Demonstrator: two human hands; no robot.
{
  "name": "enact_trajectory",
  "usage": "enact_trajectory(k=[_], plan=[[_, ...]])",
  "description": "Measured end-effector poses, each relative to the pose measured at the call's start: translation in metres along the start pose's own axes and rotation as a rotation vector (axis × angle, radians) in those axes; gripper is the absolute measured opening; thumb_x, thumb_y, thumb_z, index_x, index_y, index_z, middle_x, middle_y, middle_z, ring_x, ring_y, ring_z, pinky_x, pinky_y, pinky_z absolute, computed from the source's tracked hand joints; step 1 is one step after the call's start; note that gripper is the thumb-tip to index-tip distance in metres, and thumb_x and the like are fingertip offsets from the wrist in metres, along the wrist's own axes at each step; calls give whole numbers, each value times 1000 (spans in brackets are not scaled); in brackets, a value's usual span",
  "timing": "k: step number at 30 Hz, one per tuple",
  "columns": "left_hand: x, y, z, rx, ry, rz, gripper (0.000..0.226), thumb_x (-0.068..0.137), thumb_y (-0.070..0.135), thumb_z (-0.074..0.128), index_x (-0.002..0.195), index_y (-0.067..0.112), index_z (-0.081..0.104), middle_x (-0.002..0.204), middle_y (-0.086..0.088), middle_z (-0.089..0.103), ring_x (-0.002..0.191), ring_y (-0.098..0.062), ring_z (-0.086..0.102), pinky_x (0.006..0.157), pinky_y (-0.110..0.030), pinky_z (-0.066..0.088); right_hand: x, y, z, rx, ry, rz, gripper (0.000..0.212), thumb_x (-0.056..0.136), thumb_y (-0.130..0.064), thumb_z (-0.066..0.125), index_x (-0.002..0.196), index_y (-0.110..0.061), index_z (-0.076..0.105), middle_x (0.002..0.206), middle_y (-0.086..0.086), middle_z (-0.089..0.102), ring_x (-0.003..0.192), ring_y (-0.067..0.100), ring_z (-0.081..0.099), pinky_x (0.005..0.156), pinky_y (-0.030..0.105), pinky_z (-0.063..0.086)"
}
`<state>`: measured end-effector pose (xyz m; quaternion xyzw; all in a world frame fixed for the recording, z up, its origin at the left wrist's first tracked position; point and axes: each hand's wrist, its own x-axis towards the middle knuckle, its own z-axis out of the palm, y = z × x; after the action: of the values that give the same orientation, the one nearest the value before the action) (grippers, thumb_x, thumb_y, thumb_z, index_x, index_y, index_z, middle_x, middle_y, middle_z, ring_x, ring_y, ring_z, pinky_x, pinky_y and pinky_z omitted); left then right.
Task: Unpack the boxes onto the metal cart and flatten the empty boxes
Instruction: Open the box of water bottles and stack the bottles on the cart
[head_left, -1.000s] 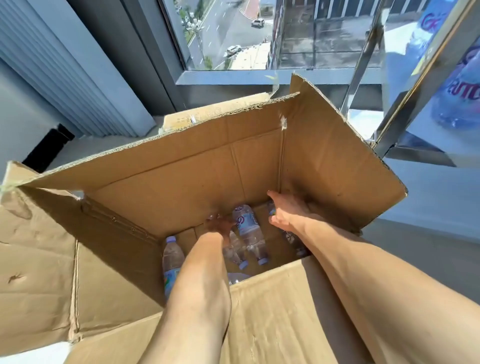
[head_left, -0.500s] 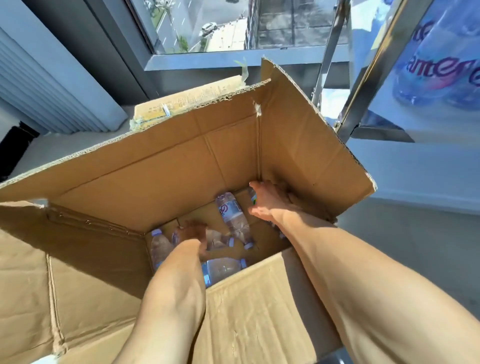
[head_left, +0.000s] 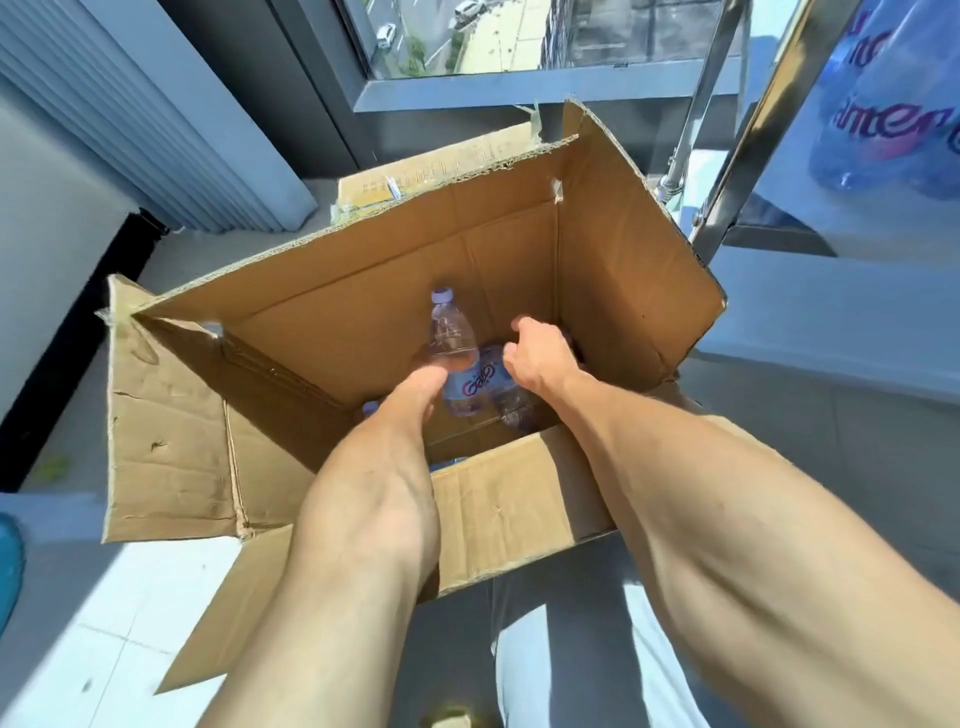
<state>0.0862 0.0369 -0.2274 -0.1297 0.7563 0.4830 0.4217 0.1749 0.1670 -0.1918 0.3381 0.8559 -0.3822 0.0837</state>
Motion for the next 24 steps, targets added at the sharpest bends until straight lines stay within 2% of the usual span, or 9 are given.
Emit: enact_trajectory(k=[2, 3, 5, 7, 11, 16, 19, 22, 24], plan=[[-16, 8, -3, -180, -45, 31, 36, 84, 29, 70, 115, 13, 61, 100, -6, 67, 80, -17, 63, 68, -26, 51, -9, -14, -14, 101, 20, -3, 32, 98, -24, 39, 117, -7, 58, 123, 22, 60, 116, 40, 54, 93, 38, 43], [-27, 14, -4, -261, -63, 34, 39, 80, 31, 72, 113, 13, 61, 98, -7, 66, 81, -17, 62, 71, -26, 49, -14, -23, -23, 150, 9, 1, 33, 99, -27, 35, 111, -7, 59, 121, 23, 60, 114, 41, 54, 92, 39, 42], [-46, 24, -6, -395, -194, 57, 62, 68, 34, 81, 122, 11, 59, 111, -14, 65, 101, -26, 62, 94, -40, 49, -19, -42, -40, 261, -5, -13, 39, 100, -34, 32, 101, -8, 60, 112, 20, 62, 108, 40, 56, 87, 39, 42], [-71, 32, -6, -470, -330, 73, 79, 59, 34, 87, 128, 8, 56, 118, -18, 62, 108, -31, 60, 103, -51, 43, -30, -63, -61, 351, -21, -18, 43, 98, -44, 34, 93, -11, 61, 108, 17, 64, 104, 37, 57, 83, 35, 40], [-113, 37, -8, -479, -458, 64, 86, 58, 38, 89, 129, 6, 53, 117, -19, 60, 104, -31, 61, 107, -50, 40, -50, -86, -96, 493, -49, -9, 54, 86, -51, 58, 114, -5, 65, 115, 12, 66, 104, 30, 63, 96, 41, 50], [-161, 43, -5, -375, -532, 14, 76, 56, 39, 89, 113, -2, 63, 103, -22, 67, 90, -34, 68, 90, -47, 52, -73, -91, -141, 581, -137, 31, 40, 80, -24, 74, 110, 0, 65, 113, 15, 68, 101, 28, 66, 93, 43, 54], [-183, 56, 7, -304, -525, 77, 72, 58, 41, 88, 112, -1, 67, 108, -22, 67, 95, -35, 68, 95, -47, 50, -92, -83, -165, 643, -37, 34, 52, 78, -28, 77, 118, 0, 59, 118, 13, 65, 106, 30, 63, 95, 41, 52], [-211, 62, 32, -314, -474, 141, 79, 56, 46, 86, 118, 4, 59, 102, -18, 69, 88, -30, 69, 87, -42, 53, -116, -64, -190, 754, 64, 10, 63, 83, -30, 74, 130, 2, 47, 127, 16, 59, 114, 31, 59, 99, 38, 48], [-227, 63, 51, -314, -472, 186, 83, 50, 47, 88, 114, 6, 59, 97, -16, 70, 83, -27, 70, 81, -39, 56, -132, -53, -205, 764, 156, 0, 58, 79, -32, 76, 123, -1, 56, 122, 16, 63, 109, 30, 62, 96, 39, 50]])
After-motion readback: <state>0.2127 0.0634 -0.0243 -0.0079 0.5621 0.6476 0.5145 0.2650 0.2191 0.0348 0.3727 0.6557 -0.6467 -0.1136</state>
